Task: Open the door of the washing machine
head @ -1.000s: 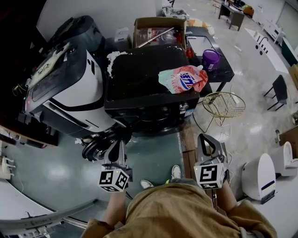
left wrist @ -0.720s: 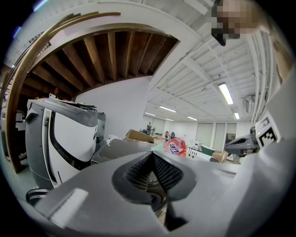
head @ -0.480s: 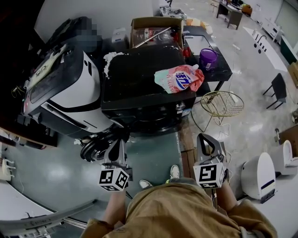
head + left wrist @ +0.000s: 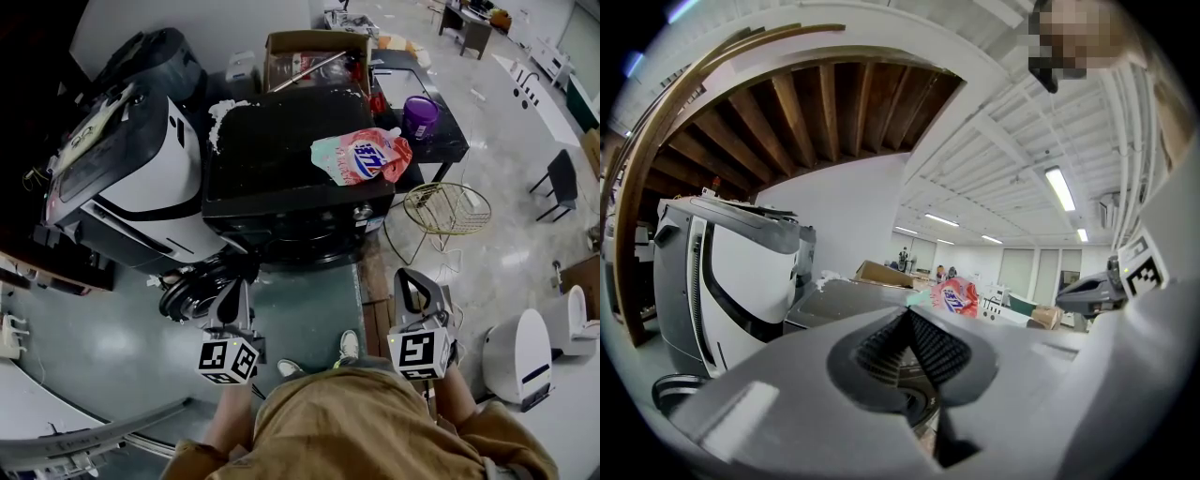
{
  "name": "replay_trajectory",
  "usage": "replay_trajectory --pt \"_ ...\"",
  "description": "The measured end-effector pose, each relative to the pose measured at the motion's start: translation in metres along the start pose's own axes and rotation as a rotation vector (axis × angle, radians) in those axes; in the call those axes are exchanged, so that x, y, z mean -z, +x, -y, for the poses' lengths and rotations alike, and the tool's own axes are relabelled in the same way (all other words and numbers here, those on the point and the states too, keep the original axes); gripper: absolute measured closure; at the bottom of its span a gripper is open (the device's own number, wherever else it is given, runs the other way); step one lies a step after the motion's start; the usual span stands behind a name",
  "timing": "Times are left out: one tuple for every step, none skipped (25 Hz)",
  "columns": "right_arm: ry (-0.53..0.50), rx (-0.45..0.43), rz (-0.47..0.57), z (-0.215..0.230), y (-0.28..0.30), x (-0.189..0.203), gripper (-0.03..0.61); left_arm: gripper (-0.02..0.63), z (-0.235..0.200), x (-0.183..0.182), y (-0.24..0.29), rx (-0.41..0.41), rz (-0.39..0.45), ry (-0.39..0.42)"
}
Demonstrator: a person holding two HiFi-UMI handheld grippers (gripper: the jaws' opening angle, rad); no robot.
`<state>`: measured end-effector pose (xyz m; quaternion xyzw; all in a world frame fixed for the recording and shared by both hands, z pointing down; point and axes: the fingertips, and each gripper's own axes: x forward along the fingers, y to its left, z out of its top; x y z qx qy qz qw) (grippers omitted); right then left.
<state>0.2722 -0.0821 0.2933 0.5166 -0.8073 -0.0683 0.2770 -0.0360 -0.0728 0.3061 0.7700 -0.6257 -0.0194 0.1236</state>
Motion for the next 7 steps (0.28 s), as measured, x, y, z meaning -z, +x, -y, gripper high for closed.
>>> replay_trajectory --pt "-0.002 0.000 0.000 0.0009 -0.0002 -0.0002 0.574 0.554 0.0008 0.0005 0.0000 -0.001 0.001 -0.001" --pt "-0.009 0.002 0.003 0.0026 -0.0005 -0.0025 0.574 0.554 0.0014 0.0011 -0.0001 -0.002 0.001 -0.002" --pt "-0.017 0.006 0.007 0.0045 -0.0007 -0.0059 0.574 0.554 0.0019 0.0016 -0.0001 -0.004 0.002 -0.003" --pt "-0.020 0.007 0.009 0.0056 -0.0008 -0.0073 0.574 0.554 0.0024 0.0019 -0.0001 -0.005 0.001 -0.005" --pt "-0.018 0.004 0.007 0.0055 -0.0005 -0.0059 0.574 0.554 0.0029 0.0021 -0.0001 -0.006 0.001 -0.005" --pt "-0.012 0.000 0.004 0.0048 -0.0001 -0.0032 0.575 0.554 0.0034 0.0023 0.0000 -0.007 0.000 -0.005" --pt "-0.006 -0.004 0.001 0.0039 0.0003 -0.0002 0.574 0.554 0.0039 0.0024 0.0000 -0.008 0.000 -0.005"
